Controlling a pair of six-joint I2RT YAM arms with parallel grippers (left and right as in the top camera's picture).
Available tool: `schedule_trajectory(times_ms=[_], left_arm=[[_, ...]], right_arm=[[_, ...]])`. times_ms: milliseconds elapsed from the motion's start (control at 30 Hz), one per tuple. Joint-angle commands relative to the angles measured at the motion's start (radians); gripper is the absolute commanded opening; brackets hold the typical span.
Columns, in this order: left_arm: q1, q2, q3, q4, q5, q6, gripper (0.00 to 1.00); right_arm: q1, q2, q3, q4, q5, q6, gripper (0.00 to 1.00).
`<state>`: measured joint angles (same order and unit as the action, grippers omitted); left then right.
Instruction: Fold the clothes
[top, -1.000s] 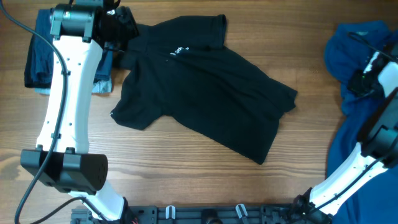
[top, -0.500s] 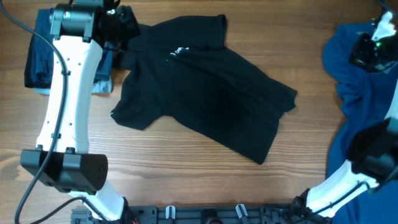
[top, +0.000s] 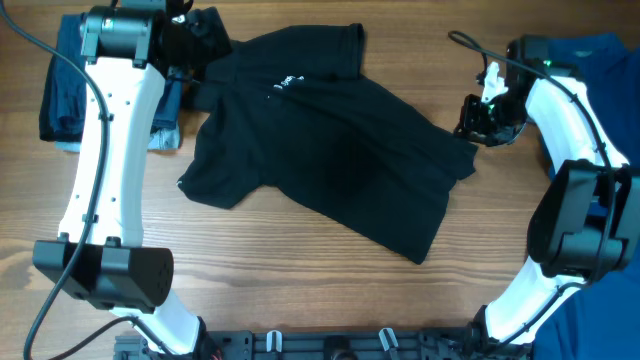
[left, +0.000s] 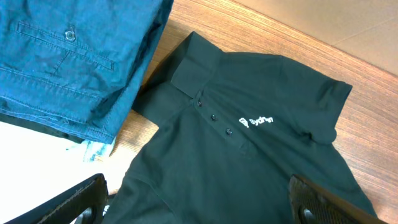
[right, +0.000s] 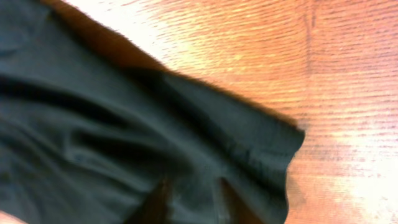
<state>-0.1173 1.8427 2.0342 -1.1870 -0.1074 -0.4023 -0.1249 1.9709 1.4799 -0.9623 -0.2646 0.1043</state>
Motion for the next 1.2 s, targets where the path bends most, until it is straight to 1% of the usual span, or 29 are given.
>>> schedule_trajectory(times_ms=[0, 33, 167, 233, 367, 467, 600, 633, 667, 733, 767, 900, 1033, 1133, 1167], left_arm=[[0.003, 0.003, -0.005, 0.0, -0.002, 0.005, 0.93], [0.002, 0.003, -0.005, 0.0, -0.002, 0.005, 0.93], [0.002, 0.003, -0.005, 0.0, -0.002, 0.005, 0.94], [0.002, 0.003, -0.005, 0.0, -0.002, 0.005, 0.94], [0.002, 0.003, -0.005, 0.0, -0.002, 0.005, 0.94], [0.002, 0.003, -0.005, 0.0, -0.002, 0.005, 0.94], [0.002, 0.003, -0.005, 0.0, -0.002, 0.005, 0.97], [0.002, 0.003, -0.005, 0.0, -0.002, 0.005, 0.98], [0.002, 0.003, -0.005, 0.0, -0.002, 0.005, 0.98], [0.003, 0.003, -0.005, -0.001, -0.002, 0.005, 0.98], [0.002, 0.003, -0.005, -0.001, -0.002, 0.005, 0.99], [0.002, 0.003, -0.005, 0.0, -0.002, 0.005, 0.99], [0.002, 0.003, -0.005, 0.0, -0.002, 0.005, 1.0], [0.002, 0.003, -0.005, 0.0, -0.002, 0.005, 1.0], [0.002, 0.003, -0.005, 0.0, -0.002, 0.005, 1.0]], right_arm=[[-0.001, 0.002, -0.006, 0.04, 0.084, 0.002, 0.36], [0.0, 0.002, -0.006, 0.041, 0.085, 0.0, 0.38], [0.005, 0.002, -0.027, 0.029, 0.077, -0.002, 0.38], [0.01, 0.002, -0.054, 0.053, 0.077, -0.028, 0.38], [0.021, 0.003, -0.105, 0.124, 0.073, -0.026, 0.38], [0.023, 0.003, -0.121, 0.137, 0.069, -0.026, 0.38], [0.029, 0.003, -0.156, 0.148, 0.069, -0.027, 0.37], [0.029, 0.003, -0.163, 0.151, 0.069, -0.026, 0.34], [0.029, 0.003, -0.164, 0.151, 0.069, -0.026, 0.28], [0.029, 0.003, -0.164, 0.155, 0.056, -0.026, 0.1], [0.029, 0.003, -0.164, 0.154, 0.043, -0.026, 0.06], [0.037, -0.005, -0.162, 0.119, -0.029, -0.026, 0.04], [0.093, -0.005, -0.162, -0.015, -0.028, -0.025, 0.04], [0.135, -0.005, -0.164, -0.023, -0.013, -0.021, 0.05], [0.147, -0.005, -0.164, -0.023, -0.003, -0.013, 0.07]])
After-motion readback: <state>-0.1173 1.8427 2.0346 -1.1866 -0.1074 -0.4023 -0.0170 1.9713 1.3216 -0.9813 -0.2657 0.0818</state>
